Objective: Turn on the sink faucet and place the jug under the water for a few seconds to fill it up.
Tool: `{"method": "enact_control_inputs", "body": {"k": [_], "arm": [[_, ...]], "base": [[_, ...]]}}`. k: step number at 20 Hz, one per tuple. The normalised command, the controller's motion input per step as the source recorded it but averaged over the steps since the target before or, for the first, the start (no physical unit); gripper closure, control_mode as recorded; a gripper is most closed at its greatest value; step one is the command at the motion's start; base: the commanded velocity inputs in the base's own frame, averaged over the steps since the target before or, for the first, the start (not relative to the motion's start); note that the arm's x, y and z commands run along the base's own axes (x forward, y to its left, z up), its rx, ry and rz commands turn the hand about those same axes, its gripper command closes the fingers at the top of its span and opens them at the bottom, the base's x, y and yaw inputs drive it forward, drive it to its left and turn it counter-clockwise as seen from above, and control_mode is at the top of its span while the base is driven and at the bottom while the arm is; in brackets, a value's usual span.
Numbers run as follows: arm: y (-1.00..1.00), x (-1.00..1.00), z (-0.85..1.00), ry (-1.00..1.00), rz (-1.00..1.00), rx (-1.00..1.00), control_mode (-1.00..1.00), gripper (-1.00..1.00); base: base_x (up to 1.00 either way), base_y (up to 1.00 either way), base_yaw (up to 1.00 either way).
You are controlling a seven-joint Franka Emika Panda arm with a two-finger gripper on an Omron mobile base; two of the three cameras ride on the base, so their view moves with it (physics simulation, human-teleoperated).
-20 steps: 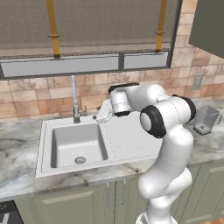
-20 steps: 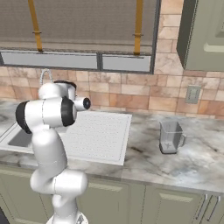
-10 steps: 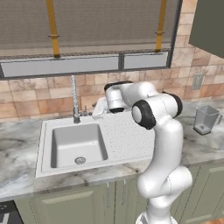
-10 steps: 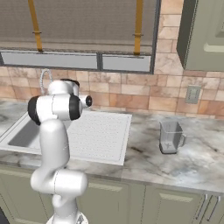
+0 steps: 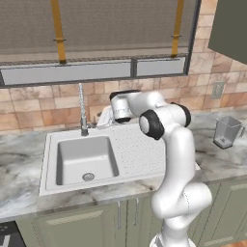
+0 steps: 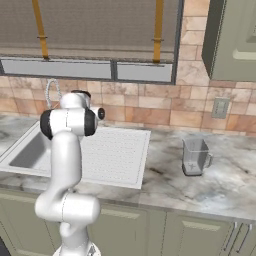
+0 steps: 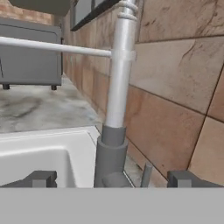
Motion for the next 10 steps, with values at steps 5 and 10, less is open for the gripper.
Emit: {"method": "enact_control_inputs", "body": {"k": [5,10], "arm": [[0.17,0.40,-0.10,0.00,0.00,0.00,-1.00,-1.00],[0.03,0.43,-0.18,0.00,0.00,0.00,-1.00,-1.00]], "base": [[0.00,0.00,0.00],[0.00,0.00,0.00]]}}
